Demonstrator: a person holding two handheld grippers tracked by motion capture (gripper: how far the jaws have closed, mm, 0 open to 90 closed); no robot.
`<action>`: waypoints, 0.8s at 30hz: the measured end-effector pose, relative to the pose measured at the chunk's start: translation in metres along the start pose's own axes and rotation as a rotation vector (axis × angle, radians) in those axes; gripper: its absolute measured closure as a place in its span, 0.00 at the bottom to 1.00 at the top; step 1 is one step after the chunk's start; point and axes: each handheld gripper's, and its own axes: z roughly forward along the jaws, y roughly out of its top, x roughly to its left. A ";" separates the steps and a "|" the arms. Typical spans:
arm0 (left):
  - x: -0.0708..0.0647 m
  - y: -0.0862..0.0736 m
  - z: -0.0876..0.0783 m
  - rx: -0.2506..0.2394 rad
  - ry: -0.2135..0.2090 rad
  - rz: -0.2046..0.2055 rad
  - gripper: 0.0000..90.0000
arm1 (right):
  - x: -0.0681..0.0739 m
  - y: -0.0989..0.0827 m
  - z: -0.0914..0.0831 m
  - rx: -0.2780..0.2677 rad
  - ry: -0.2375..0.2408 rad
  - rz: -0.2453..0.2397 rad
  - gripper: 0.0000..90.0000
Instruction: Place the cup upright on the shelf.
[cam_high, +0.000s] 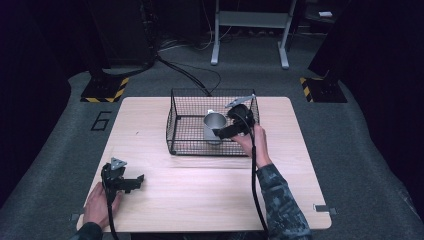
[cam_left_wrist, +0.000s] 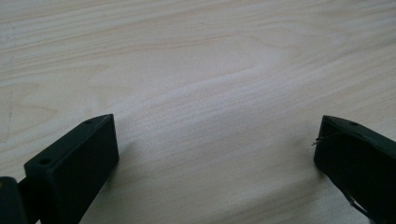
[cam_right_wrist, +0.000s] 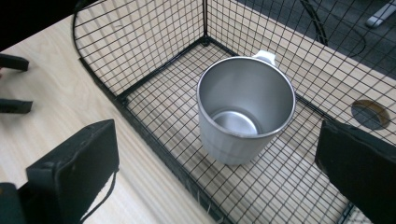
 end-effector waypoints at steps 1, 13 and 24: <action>0.000 0.000 0.000 0.004 -0.001 0.001 0.00 | 0.002 -0.003 -0.005 -0.015 -0.001 -0.015 0.00; -0.001 0.000 0.000 -0.006 0.001 -0.008 0.00 | 0.021 -0.054 -0.052 -0.077 -0.037 -0.037 0.00; 0.000 0.000 0.000 -0.002 0.000 -0.006 0.00 | 0.014 -0.122 -0.062 -0.054 -0.089 0.028 0.00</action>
